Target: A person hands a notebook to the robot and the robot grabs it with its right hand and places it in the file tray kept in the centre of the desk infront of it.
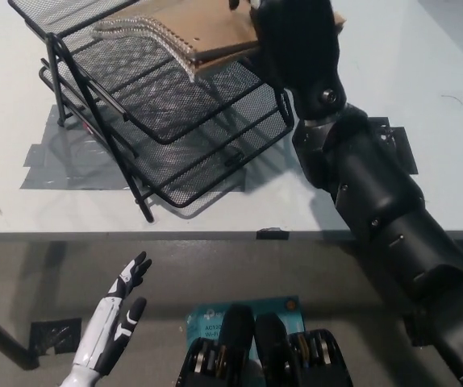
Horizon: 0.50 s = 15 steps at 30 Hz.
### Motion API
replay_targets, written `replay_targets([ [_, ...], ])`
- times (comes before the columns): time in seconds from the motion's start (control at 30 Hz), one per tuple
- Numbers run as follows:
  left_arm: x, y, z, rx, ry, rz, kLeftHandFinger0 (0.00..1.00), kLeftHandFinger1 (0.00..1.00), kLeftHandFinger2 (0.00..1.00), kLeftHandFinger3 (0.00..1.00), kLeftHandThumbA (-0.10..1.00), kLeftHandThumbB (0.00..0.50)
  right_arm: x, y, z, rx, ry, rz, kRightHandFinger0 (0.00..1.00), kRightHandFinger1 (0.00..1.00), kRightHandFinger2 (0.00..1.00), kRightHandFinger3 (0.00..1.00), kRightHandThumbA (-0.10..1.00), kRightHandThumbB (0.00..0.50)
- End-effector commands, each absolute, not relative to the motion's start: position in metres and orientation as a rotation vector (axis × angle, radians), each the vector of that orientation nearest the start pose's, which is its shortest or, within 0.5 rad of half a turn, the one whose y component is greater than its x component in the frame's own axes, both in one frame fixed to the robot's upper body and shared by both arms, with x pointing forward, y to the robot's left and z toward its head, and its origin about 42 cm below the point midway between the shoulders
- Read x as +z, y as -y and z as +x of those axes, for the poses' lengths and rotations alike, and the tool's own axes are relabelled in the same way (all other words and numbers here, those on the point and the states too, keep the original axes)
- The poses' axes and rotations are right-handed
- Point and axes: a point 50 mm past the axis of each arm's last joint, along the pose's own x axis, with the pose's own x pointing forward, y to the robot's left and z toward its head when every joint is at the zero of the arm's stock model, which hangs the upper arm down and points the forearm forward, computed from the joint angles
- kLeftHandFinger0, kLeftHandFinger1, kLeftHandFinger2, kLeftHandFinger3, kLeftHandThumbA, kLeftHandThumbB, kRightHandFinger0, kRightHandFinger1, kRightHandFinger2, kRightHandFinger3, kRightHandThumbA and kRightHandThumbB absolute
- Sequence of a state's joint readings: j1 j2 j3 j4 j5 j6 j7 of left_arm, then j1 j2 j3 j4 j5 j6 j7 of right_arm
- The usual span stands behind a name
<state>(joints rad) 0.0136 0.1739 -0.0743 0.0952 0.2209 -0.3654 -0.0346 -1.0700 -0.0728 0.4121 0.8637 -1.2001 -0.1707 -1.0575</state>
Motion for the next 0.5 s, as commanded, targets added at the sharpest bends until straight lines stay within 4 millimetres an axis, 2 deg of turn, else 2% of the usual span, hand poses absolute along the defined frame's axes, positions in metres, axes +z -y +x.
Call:
replay_targets([
  [0.0,0.104,-0.243,0.278,-0.199,0.296,0.404,1.0,1.0,1.0,1.0,1.0,0.329,0.366,0.051,0.512,-0.426,1.435,-1.049,0.0,0.0,0.0,0.03,0.32,0.0],
  [0.03,0.103,-0.243,0.279,-0.199,0.294,0.404,1.0,1.0,1.0,1.0,1.0,0.336,0.361,0.051,0.514,-0.4,1.43,-1.048,0.0,0.0,0.0,0.04,0.31,0.0],
  [0.07,0.104,-0.243,0.279,-0.197,0.292,0.403,1.0,1.0,1.0,1.0,1.0,0.341,0.357,0.049,0.515,-0.378,1.433,-1.046,0.0,0.0,0.0,0.19,0.3,0.0],
  [0.1,0.104,-0.243,0.279,-0.196,0.292,0.403,1.0,1.0,1.0,1.0,1.0,0.342,0.356,0.049,0.515,-0.373,1.434,-1.045,0.0,0.0,0.0,0.19,0.3,0.0],
  [0.13,0.104,-0.243,0.279,-0.197,0.292,0.405,1.0,1.0,1.0,1.0,1.0,0.341,0.354,0.048,0.516,-0.371,1.433,-1.055,0.0,0.0,0.0,0.31,0.28,0.0],
  [0.17,0.105,-0.243,0.28,-0.2,0.295,0.408,1.0,1.0,1.0,1.0,1.0,0.331,0.349,0.045,0.516,-0.364,1.426,-1.087,0.0,0.0,0.0,0.23,0.27,0.0],
  [0.23,0.105,-0.242,0.281,-0.202,0.301,0.409,1.0,1.0,1.0,1.0,1.0,0.327,0.346,0.043,0.516,-0.358,1.427,-1.103,0.0,0.0,0.0,0.17,0.25,0.0],
  [0.27,0.106,-0.242,0.281,-0.203,0.305,0.414,1.0,1.0,1.0,1.0,1.0,0.317,0.344,0.041,0.516,-0.35,1.428,-1.097,0.0,0.0,0.0,0.16,0.29,0.0],
  [0.3,0.107,-0.242,0.281,-0.205,0.308,0.419,1.0,1.0,1.0,1.0,1.0,0.316,0.343,0.039,0.515,-0.339,1.431,-1.097,0.0,0.0,0.0,0.11,0.3,0.0],
  [0.33,0.107,-0.241,0.282,-0.208,0.312,0.423,1.0,1.0,1.0,1.0,1.0,0.313,0.34,0.035,0.514,-0.319,1.434,-1.1,0.0,0.0,0.0,0.17,0.33,0.0],
  [0.37,0.107,-0.241,0.282,-0.21,0.312,0.423,1.0,1.0,1.0,1.0,1.0,0.313,0.339,0.034,0.514,-0.31,1.435,-1.102,0.0,0.0,0.0,0.18,0.33,0.0],
  [0.4,0.107,-0.241,0.282,-0.211,0.312,0.421,1.0,1.0,1.0,1.0,1.0,0.313,0.335,0.029,0.512,-0.284,1.438,-1.114,0.0,0.0,0.0,0.14,0.3,0.011],
  [0.47,0.108,-0.24,0.283,-0.212,0.316,0.417,1.0,1.0,1.0,1.0,1.0,0.307,0.333,0.025,0.511,-0.271,1.46,-1.115,0.0,0.0,0.0,0.08,0.27,0.001],
])
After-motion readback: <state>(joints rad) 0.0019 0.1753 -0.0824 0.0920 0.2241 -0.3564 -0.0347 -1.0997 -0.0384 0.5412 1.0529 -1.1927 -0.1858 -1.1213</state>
